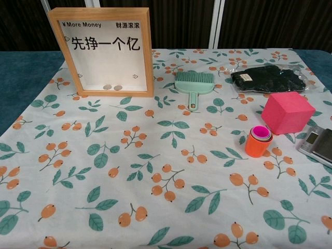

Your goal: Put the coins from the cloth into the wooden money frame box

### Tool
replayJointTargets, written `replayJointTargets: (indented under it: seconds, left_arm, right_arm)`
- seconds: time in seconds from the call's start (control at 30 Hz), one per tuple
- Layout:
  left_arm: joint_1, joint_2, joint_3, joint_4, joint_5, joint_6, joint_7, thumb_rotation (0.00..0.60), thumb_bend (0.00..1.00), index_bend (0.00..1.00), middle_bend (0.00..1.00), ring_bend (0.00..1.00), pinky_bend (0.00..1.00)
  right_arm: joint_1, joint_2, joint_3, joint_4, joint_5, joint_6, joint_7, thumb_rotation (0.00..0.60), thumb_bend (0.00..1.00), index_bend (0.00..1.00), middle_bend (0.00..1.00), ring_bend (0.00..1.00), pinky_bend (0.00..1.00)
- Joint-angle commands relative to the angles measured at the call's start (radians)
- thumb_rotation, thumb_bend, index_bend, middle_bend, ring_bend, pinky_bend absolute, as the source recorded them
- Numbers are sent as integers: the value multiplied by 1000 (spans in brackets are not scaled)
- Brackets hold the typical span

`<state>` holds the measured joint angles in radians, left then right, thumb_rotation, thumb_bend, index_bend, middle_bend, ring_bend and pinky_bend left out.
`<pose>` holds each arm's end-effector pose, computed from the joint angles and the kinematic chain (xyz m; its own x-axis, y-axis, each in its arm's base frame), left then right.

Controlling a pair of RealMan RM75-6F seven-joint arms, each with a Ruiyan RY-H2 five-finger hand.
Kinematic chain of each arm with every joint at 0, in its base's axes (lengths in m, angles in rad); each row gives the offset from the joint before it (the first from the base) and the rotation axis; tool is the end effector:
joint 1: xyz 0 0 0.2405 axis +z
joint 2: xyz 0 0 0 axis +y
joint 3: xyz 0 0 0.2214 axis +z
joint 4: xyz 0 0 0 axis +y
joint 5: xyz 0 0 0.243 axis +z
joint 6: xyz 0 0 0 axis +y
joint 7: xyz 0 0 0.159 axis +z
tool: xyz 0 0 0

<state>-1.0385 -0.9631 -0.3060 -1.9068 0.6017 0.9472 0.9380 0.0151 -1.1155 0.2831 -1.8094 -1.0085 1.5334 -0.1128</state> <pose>-0.0275 0.3929 0.1034 0.7920 -0.0311 0.6097 0.5688 -0.3252 -0.7555 -0.3109 -0.2070 0.1560 0.2783 0.1909 0.9413 -0.8692 0.4670 0.1623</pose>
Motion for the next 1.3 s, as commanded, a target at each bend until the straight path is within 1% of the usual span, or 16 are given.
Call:
replayJointTargets:
  seconds: [0.03, 0.13, 0.2, 0.27, 0.33, 0.4, 0.5, 0.7, 0.77, 0.8, 0.87, 1.03, 1.13, 1.2, 1.3]
  left_arm:
    - [-322, 46, 40, 14, -475, -20, 329, 600, 838, 758, 263, 0, 0]
    - [-405, 22, 66, 54, -626, 15, 401, 600, 853, 763, 266, 0, 0]
    - [-447, 5, 79, 84, -702, 30, 439, 600, 856, 764, 267, 0, 0]
    - [-472, -9, 85, 108, -752, 37, 454, 600, 857, 765, 266, 0, 0]
    - [-476, -21, 85, 128, -769, 25, 440, 600, 858, 765, 262, 0, 0]
    - [-463, -30, 95, 143, -735, 8, 414, 600, 858, 764, 253, 0, 0]
    - [-430, -47, 106, 168, -653, -16, 354, 600, 857, 763, 252, 0, 0]
    - [-305, -106, 100, 265, -358, -62, 108, 600, 856, 762, 272, 0, 0]
    - [-264, -129, 93, 307, -265, -72, 16, 600, 854, 762, 278, 0, 0]
    - [-251, -137, 91, 326, -236, -78, -16, 600, 853, 762, 280, 0, 0]
    - [-235, -150, 96, 363, -200, -94, -61, 600, 852, 761, 281, 0, 0]
    - [-228, -162, 108, 411, -182, -127, -99, 600, 851, 759, 280, 0, 0]
    - [-225, -167, 112, 430, -168, -145, -125, 600, 849, 757, 281, 0, 0]
    - [-224, -166, 124, 437, -160, -159, -131, 600, 848, 754, 284, 0, 0]
    - [-224, -162, 138, 440, -175, -182, -145, 600, 848, 748, 283, 0, 0]
  right_arm:
    - [0, 0, 0, -1, 1, 2, -2, 600, 394, 128, 26, 0, 0]
    - [-2, 0, 1, -4, 3, 5, -4, 600, 394, 128, 26, 0, 0]
    - [-2, 1, 1, -4, 2, 7, -5, 600, 394, 128, 26, 0, 0]
    - [-3, 1, 1, -5, 3, 8, -5, 600, 395, 128, 26, 0, 0]
    - [-3, 2, 2, -6, 5, 7, -6, 600, 395, 128, 26, 0, 0]
    - [-4, 3, 4, -7, 8, 8, -7, 600, 395, 128, 26, 0, 0]
    - [-4, 4, 6, -10, 14, 8, -6, 600, 394, 128, 26, 0, 0]
    - [-3, 3, 6, -12, 18, 7, -10, 600, 394, 128, 26, 0, 0]
    - [-4, 3, 6, -13, 19, 8, -11, 600, 394, 128, 26, 0, 0]
    - [-4, 3, 6, -12, 19, 8, -12, 600, 394, 128, 26, 0, 0]
    - [-4, 2, 6, -12, 20, 9, -13, 600, 394, 128, 26, 0, 0]
    - [-3, 1, 6, -12, 20, 9, -15, 600, 394, 128, 26, 0, 0]
    - [-4, 1, 7, -13, 23, 8, -15, 600, 394, 128, 26, 0, 0]
    - [-3, 1, 5, -13, 22, 7, -17, 600, 394, 128, 26, 0, 0]
    - [-3, 1, 6, -13, 22, 7, -16, 600, 394, 128, 26, 0, 0]
